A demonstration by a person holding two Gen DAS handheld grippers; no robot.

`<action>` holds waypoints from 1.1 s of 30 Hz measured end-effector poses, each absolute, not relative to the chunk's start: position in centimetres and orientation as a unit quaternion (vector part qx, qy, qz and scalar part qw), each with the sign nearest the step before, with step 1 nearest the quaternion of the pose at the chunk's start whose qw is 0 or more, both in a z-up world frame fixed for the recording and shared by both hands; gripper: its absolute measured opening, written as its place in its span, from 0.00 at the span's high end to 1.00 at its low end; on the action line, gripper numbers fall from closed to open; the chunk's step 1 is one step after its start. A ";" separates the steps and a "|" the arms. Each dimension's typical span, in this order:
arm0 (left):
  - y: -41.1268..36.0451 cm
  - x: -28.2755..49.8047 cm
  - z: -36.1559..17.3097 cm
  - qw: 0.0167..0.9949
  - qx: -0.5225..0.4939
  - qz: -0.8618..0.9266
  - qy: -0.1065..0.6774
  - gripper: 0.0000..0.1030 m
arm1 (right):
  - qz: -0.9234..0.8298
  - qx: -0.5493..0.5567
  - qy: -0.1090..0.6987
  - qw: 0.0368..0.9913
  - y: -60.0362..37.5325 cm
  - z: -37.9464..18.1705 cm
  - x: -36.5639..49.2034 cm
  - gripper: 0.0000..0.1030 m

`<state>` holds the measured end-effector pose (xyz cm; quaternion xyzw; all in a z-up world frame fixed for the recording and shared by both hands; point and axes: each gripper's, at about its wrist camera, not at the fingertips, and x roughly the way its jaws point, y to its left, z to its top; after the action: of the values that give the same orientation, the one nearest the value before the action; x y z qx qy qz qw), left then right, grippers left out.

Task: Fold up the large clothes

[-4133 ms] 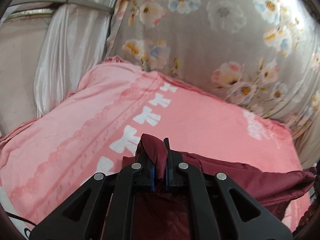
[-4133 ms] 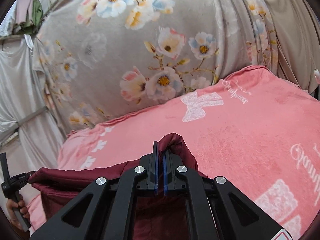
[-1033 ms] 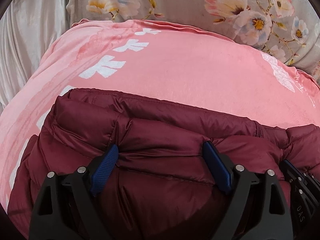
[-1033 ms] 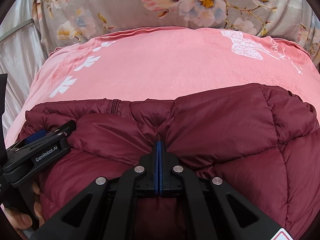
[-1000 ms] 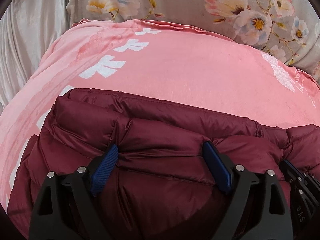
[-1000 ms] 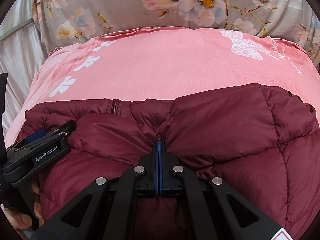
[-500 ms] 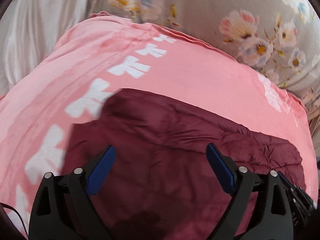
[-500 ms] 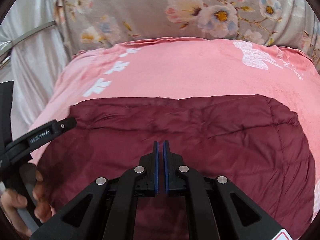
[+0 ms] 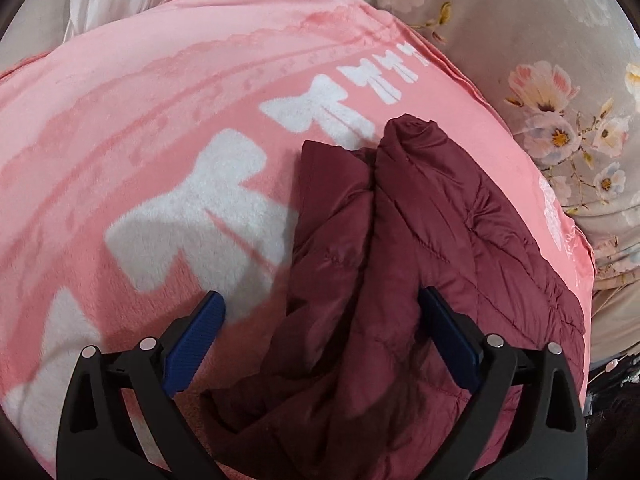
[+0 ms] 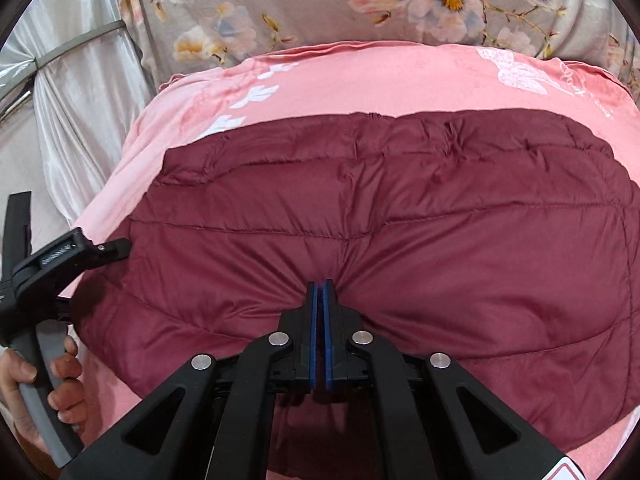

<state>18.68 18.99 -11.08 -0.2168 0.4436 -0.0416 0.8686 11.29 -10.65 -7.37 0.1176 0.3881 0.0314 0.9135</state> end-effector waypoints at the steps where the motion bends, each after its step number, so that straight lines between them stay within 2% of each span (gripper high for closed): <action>1: 18.9 18.7 -11.1 0.868 -0.217 -0.047 0.444 0.05 | 0.030 0.115 0.389 0.914 -10.6 -7.5 11.3 1.00; 7: 17.5 18.5 -11.1 0.864 -0.220 -0.077 0.447 0.05 | 0.024 0.100 0.393 0.914 -10.1 -8.0 11.5 1.00; 9: 16.9 18.4 -10.9 0.857 -0.230 -0.095 0.451 0.09 | 0.024 0.099 0.392 0.914 -10.1 -8.1 11.5 1.00; 12: 16.1 18.1 -10.2 0.854 -0.234 -0.106 0.453 0.22 | 0.021 0.092 0.390 0.916 -10.1 -8.1 11.4 1.00; 14: 15.4 17.8 -9.4 0.856 -0.227 -0.114 0.449 0.46 | 0.021 0.086 0.388 0.917 -10.0 -8.2 11.3 1.00; 15: 15.1 17.5 -9.0 0.858 -0.224 -0.117 0.447 0.53 | 0.023 0.082 0.388 0.918 -10.0 -8.1 11.3 1.00; 16: 14.9 17.4 -8.6 0.860 -0.220 -0.120 0.444 0.65 | 0.024 0.081 0.387 0.918 -10.0 -8.0 11.3 1.00; 17: 14.6 17.2 -8.1 0.863 -0.215 -0.122 0.441 0.73 | 0.026 0.086 0.386 0.918 -10.2 -7.6 11.0 1.00; 19: 14.2 16.8 -7.1 0.868 -0.207 -0.126 0.433 0.78 | 0.036 0.108 0.374 0.920 -10.9 -6.6 9.6 1.00; 23: 13.8 16.0 -5.4 0.875 -0.199 -0.133 0.421 0.83 | 0.041 0.087 0.361 0.928 -11.3 -5.5 6.3 0.99; 33: 10.5 12.9 0.1 0.898 -0.170 -0.160 0.374 0.84 | 0.041 0.102 0.366 0.924 -12.9 -7.4 2.6 0.99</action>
<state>12.94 10.54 0.08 -0.1701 0.3739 -0.1601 0.8976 2.64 -12.92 -7.38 0.1016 0.3656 0.0413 0.9243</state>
